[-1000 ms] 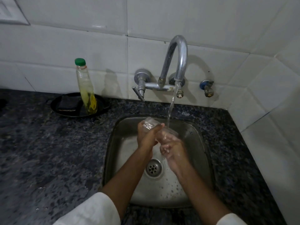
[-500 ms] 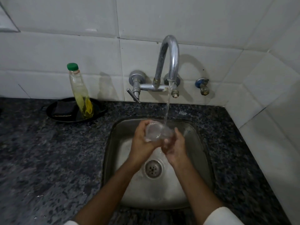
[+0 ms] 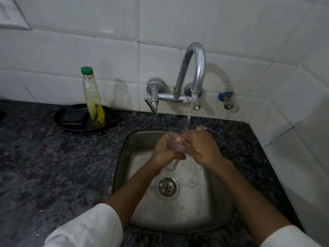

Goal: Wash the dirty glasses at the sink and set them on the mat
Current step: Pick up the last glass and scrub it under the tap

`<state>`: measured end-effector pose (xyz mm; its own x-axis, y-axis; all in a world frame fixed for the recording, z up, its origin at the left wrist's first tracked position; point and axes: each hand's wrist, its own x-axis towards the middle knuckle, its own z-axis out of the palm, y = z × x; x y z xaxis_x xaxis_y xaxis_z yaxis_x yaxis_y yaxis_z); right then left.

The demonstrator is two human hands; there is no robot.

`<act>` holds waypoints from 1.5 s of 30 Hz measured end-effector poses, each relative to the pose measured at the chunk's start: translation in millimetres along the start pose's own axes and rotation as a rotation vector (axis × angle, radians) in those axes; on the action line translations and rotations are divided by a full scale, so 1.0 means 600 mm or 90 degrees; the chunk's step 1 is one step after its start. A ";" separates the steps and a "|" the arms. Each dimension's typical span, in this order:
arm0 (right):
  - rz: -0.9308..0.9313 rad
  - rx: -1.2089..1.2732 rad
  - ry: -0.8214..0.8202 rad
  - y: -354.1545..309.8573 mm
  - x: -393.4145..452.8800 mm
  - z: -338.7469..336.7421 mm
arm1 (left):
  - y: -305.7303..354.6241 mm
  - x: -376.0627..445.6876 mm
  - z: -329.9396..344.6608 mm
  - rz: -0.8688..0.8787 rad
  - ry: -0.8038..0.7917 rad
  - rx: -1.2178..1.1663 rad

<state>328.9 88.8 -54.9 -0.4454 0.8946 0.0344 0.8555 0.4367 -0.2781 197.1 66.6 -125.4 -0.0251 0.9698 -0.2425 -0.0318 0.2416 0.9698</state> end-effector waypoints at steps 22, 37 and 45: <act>-0.049 0.268 0.016 0.002 -0.012 -0.037 | 0.012 0.020 -0.029 0.010 -0.300 -0.026; 0.040 0.184 0.040 -0.004 0.011 -0.023 | 0.002 -0.001 0.023 0.033 -0.029 0.085; -0.104 0.242 0.031 0.021 -0.003 -0.027 | 0.013 0.006 -0.011 0.003 -0.269 -0.072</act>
<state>344.9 94.0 -42.9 -0.5465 0.8239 0.1505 0.6125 0.5157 -0.5992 190.1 71.5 -118.5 0.3842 0.9047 -0.1842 -0.1426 0.2553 0.9563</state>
